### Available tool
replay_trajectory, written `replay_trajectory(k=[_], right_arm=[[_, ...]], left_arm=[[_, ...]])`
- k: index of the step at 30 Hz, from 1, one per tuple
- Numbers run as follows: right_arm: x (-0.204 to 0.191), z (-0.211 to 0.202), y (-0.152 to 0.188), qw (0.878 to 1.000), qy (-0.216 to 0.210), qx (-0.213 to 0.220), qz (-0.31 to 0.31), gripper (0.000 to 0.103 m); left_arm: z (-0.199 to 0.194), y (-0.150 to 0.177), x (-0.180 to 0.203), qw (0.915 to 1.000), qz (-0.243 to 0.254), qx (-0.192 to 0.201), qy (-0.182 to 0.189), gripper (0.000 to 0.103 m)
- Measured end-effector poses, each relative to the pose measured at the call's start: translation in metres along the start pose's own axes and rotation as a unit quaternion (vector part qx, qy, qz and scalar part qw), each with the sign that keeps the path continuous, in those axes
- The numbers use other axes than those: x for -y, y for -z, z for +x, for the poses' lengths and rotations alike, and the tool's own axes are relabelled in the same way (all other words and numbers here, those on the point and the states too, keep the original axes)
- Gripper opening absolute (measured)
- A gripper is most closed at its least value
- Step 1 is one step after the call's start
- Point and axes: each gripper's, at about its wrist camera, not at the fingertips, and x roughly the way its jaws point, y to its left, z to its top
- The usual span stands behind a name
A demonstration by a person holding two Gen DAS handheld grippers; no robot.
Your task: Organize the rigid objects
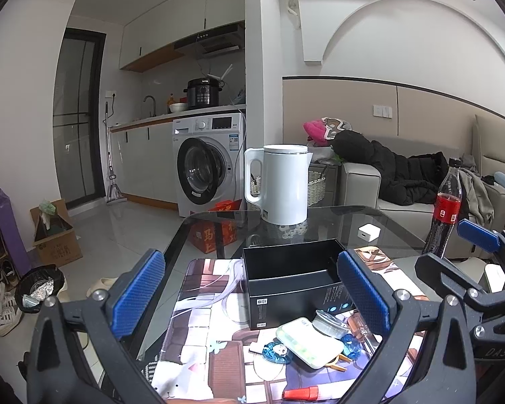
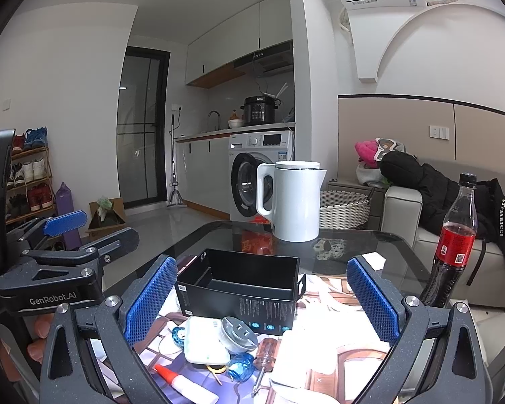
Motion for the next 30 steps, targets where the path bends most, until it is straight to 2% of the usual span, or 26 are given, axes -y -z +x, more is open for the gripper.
replay_trajectory(k=[30], right_arm=[[-0.0011,0.0007,0.0025,1.0,-0.003,-0.005,-0.002,0.103]], left_arm=[[-0.0013,-0.0019,0.0005,1.0,-0.002,0.001,0.005,0.103]])
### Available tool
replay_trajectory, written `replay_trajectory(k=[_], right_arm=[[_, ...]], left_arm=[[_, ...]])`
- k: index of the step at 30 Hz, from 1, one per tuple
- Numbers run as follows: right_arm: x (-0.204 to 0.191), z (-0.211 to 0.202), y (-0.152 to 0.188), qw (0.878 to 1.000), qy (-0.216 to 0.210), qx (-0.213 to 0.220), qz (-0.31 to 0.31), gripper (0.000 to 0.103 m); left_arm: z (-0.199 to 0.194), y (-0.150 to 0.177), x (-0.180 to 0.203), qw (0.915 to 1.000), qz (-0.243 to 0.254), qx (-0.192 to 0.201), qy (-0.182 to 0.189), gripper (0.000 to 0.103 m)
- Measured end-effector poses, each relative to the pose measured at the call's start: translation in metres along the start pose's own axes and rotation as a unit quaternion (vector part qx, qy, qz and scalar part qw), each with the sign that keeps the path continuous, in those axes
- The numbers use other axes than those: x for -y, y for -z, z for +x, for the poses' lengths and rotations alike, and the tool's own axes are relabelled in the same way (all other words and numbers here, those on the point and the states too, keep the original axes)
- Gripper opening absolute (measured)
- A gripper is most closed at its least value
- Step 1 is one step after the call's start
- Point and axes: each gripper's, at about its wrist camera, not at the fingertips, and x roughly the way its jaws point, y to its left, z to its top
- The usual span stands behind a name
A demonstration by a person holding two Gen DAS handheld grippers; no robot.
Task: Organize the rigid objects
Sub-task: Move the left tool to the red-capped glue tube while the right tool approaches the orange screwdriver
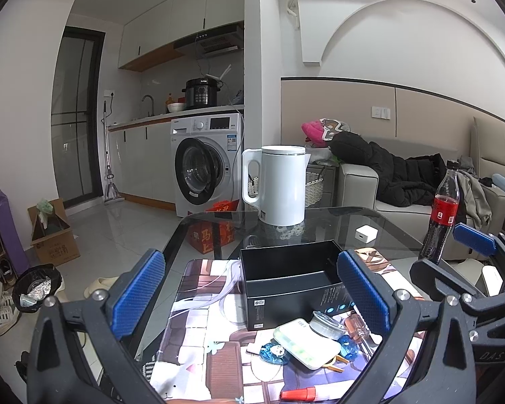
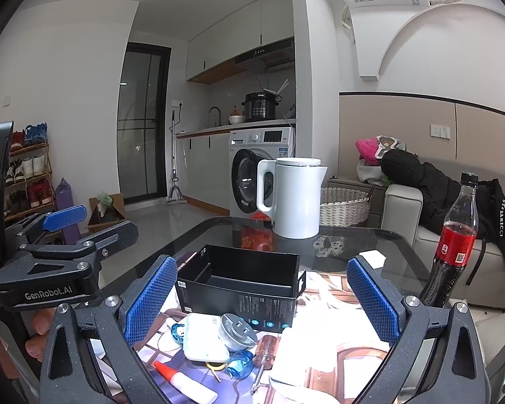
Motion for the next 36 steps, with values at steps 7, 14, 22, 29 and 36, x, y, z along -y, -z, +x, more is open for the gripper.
replay_trajectory(k=[7,14,22,29,36], right_arm=[[0.012,0.011,-0.01,0.999,-0.011,-0.028,0.014,0.103],[0.029,0.041,-0.024,0.995,-0.016,-0.094,0.016,0.103],[0.051,0.104,0.015,0.97,0.012,-0.243,0.013,0.103],[0.065,0.134,0.056,0.945,0.022,-0.326,0.026,0.095],[0.05,0.135,0.062,0.94,0.004,-0.341,0.015,0.094]], left_arm=[[0.007,-0.005,-0.005,0.9994,-0.014,-0.022,0.021,0.103],[0.047,-0.002,-0.006,0.9921,-0.02,-0.124,0.009,0.103],[0.092,0.048,0.012,0.9523,-0.026,-0.303,0.026,0.103],[0.104,0.086,0.03,0.9198,-0.014,-0.392,0.018,0.103],[0.103,0.09,0.041,0.912,0.005,-0.41,0.01,0.103]])
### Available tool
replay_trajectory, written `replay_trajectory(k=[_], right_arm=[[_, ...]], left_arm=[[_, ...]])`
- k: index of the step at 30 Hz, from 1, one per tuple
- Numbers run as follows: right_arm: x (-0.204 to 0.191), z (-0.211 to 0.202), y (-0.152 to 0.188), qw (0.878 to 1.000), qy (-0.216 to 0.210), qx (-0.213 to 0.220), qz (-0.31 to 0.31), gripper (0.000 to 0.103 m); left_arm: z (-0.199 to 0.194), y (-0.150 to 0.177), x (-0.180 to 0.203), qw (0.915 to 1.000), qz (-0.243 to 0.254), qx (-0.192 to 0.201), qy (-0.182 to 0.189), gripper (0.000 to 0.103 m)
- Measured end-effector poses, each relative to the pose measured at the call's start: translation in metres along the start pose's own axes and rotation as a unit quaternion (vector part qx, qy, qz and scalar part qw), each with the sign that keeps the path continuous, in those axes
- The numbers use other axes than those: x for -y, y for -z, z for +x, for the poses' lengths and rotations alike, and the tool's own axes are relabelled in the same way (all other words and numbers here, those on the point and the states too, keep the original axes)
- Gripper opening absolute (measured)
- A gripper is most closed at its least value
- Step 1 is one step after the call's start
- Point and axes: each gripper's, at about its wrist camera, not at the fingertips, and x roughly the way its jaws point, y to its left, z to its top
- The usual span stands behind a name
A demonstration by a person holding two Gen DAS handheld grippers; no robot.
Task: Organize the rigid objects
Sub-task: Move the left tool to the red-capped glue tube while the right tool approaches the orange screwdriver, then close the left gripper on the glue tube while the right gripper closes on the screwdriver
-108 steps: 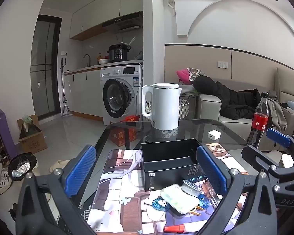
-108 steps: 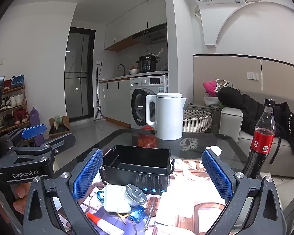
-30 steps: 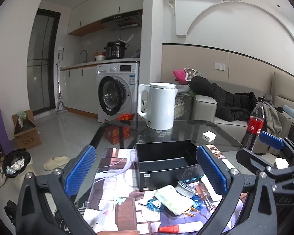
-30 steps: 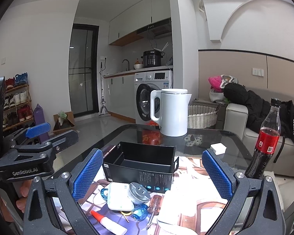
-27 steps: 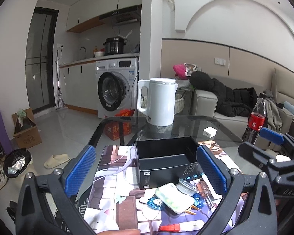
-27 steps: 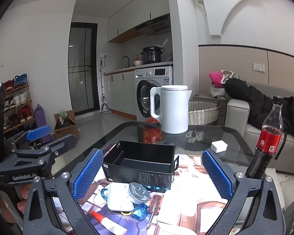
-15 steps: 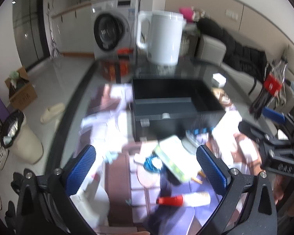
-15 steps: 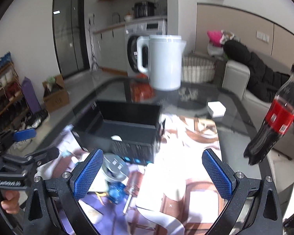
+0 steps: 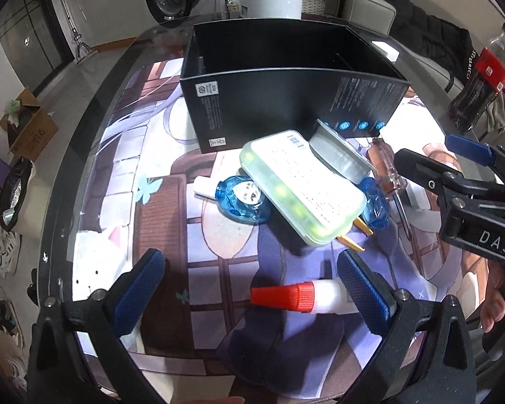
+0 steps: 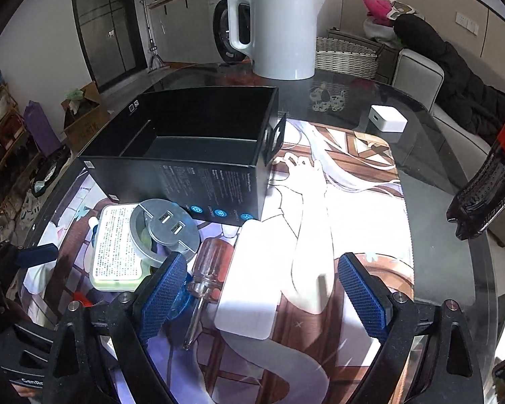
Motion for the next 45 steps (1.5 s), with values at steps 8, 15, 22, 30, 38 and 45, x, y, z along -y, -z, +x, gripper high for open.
replay_trajectory(k=[8,15,22,30,38,45], right_arm=[[-0.012,-0.012,-0.006,0.999,-0.037,0.015,-0.002,0.081],[-0.026,-0.008,-0.005,0.997,-0.079,0.002,-0.006,0.072],[-0.034,0.009,0.002,0.995,-0.094,-0.028,-0.005,0.067],[-0.027,0.012,0.005,0.994,-0.102,-0.042,0.008,0.065],[-0.028,0.009,0.015,0.994,-0.09,-0.054,-0.008,0.056],[-0.024,0.005,0.011,0.995,-0.088,-0.048,-0.009,0.052]], left_arm=[[0.002,0.006,0.004,0.9999,0.011,-0.005,-0.012,0.103],[-0.005,0.018,-0.001,0.9998,0.019,-0.011,-0.003,0.103],[0.0,0.033,0.001,0.9987,0.037,-0.034,0.013,0.097],[-0.013,0.029,0.018,0.9951,0.088,-0.02,0.04,0.032],[-0.005,0.01,0.003,0.9952,0.098,0.002,0.007,0.013],[-0.009,0.013,0.0,0.9955,0.091,0.0,0.028,0.022]])
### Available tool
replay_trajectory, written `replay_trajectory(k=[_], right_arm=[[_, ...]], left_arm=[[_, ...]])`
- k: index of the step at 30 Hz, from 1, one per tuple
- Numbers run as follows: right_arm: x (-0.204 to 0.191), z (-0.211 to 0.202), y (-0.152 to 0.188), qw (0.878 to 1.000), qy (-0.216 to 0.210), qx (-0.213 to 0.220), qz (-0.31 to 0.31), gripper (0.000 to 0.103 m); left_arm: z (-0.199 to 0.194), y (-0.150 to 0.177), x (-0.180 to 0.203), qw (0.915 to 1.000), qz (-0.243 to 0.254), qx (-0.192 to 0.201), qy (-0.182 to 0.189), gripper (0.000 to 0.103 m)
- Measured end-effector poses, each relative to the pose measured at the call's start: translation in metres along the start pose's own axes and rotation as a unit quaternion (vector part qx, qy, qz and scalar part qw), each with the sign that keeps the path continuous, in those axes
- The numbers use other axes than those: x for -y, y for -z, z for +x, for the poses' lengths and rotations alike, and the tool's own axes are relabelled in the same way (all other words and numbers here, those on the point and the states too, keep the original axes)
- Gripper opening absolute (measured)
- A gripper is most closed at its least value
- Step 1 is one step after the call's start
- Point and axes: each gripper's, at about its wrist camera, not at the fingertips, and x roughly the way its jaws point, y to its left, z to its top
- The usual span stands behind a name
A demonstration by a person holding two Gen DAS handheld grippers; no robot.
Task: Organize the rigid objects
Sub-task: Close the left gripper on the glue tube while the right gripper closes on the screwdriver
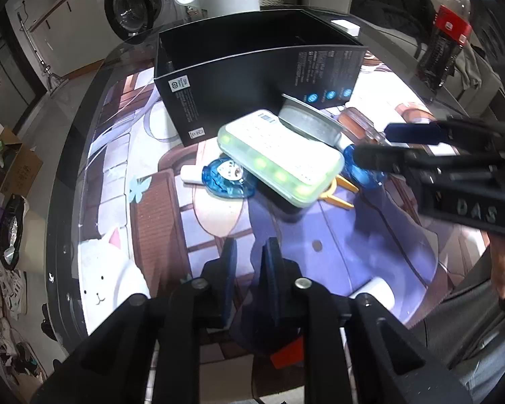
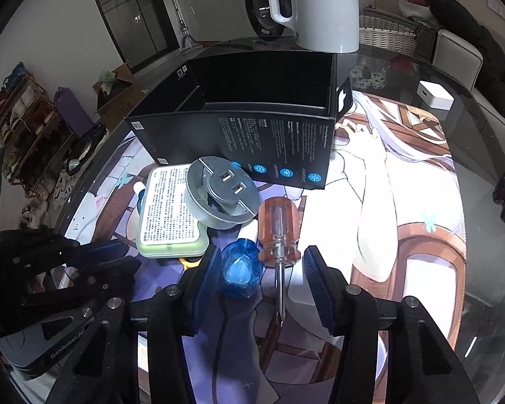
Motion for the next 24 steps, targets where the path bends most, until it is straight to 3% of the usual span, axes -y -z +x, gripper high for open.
replay_trajectory(k=[2,7,10,12,17,20,24], right_arm=[[0.001,-0.002,-0.003,1.0,-0.001,0.004,0.0,0.051],[0.001,0.001,-0.004,1.0,-0.002,0.0,0.003,0.049],[0.001,0.0,-0.007,1.0,0.007,0.007,0.0,0.049],[0.004,0.0,-0.01,1.0,0.008,0.01,0.006,0.049],[0.009,0.001,-0.015,1.0,0.012,0.012,0.01,0.047],[0.005,0.002,-0.015,1.0,0.008,0.011,0.001,0.039],[0.0,0.002,-0.014,1.0,-0.004,0.011,-0.01,0.037]], left_arm=[[-0.004,0.007,0.003,1.0,0.004,-0.002,0.009,0.051],[-0.007,0.016,0.009,0.9996,0.011,-0.006,0.023,0.051],[-0.022,0.013,0.008,0.9993,0.014,0.018,0.031,0.051],[-0.034,0.012,0.013,0.9973,0.047,0.036,0.043,0.05],[-0.036,0.024,0.046,0.9862,0.15,0.022,0.066,0.05],[-0.029,0.03,0.056,0.9805,0.176,0.002,0.087,0.05],[-0.022,0.033,0.06,0.9782,0.184,-0.017,0.096,0.05]])
